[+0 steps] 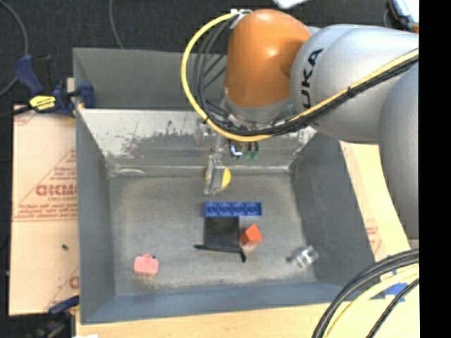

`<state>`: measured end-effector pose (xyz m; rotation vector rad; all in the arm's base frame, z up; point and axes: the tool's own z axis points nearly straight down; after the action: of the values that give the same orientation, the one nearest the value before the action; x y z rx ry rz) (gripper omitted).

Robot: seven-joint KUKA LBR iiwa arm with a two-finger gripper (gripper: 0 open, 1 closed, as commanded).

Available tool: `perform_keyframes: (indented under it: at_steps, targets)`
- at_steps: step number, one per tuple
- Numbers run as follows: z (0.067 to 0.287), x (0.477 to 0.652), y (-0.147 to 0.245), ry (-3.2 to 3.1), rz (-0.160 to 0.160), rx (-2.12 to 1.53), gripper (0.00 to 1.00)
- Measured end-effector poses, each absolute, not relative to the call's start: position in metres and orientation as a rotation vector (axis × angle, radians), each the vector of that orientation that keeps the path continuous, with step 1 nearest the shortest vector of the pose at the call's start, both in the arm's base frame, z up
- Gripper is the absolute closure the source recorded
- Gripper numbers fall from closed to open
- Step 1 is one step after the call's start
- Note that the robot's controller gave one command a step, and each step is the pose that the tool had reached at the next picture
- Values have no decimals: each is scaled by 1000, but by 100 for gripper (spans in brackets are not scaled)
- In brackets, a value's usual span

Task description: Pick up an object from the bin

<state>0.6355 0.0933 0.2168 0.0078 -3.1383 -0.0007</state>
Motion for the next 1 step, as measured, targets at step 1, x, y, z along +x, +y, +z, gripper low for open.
perform_keyframes:
  at_steps: [1]
  targets:
    - [222,636,93,-3146,-2,4,0]
